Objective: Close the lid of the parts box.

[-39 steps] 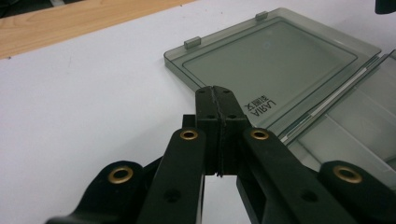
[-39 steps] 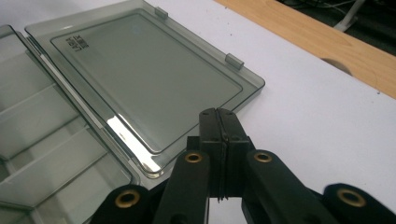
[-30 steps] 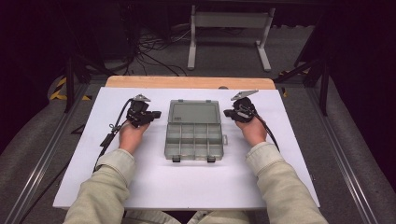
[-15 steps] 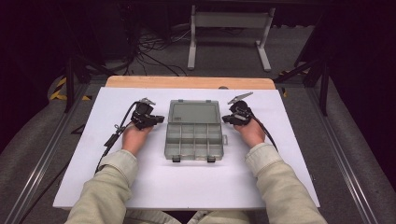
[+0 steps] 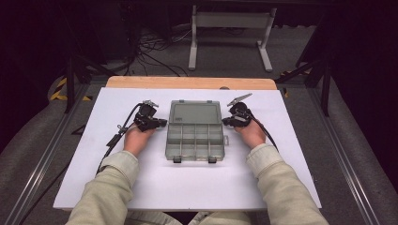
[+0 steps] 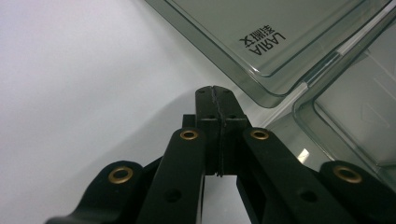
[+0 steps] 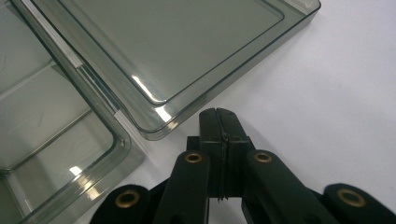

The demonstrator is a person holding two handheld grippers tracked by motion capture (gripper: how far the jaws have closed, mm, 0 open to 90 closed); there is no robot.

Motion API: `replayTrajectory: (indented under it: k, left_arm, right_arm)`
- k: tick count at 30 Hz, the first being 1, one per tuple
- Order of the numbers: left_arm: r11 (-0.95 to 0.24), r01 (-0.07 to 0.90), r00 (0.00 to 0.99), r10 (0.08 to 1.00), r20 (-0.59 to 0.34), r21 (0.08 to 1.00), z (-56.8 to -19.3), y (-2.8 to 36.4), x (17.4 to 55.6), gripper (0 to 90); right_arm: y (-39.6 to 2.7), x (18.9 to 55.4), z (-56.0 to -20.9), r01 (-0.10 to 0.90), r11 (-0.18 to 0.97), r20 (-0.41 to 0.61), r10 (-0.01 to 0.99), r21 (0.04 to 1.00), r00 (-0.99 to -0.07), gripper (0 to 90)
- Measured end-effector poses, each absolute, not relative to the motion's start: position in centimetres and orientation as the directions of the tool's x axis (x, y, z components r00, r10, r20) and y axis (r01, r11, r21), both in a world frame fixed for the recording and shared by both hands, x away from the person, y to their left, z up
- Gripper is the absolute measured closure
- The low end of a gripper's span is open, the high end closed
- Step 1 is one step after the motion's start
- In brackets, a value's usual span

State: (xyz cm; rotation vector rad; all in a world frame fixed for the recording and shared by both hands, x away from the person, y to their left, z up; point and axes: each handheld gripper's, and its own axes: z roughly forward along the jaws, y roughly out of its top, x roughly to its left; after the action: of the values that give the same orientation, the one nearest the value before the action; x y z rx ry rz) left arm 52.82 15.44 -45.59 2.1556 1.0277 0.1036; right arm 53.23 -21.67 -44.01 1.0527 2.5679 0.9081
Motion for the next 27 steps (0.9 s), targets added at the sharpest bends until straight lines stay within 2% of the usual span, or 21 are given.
replayTrajectory:
  k: [27]
  left_arm:
    - [-0.425,0.622,0.699,0.680,-0.221,0.658,-45.75,14.78,53.10,90.0]
  right_arm:
    - [-21.29,53.65,-44.15,0.525,0.575,0.006,0.671,0.628,-0.742,90.0]
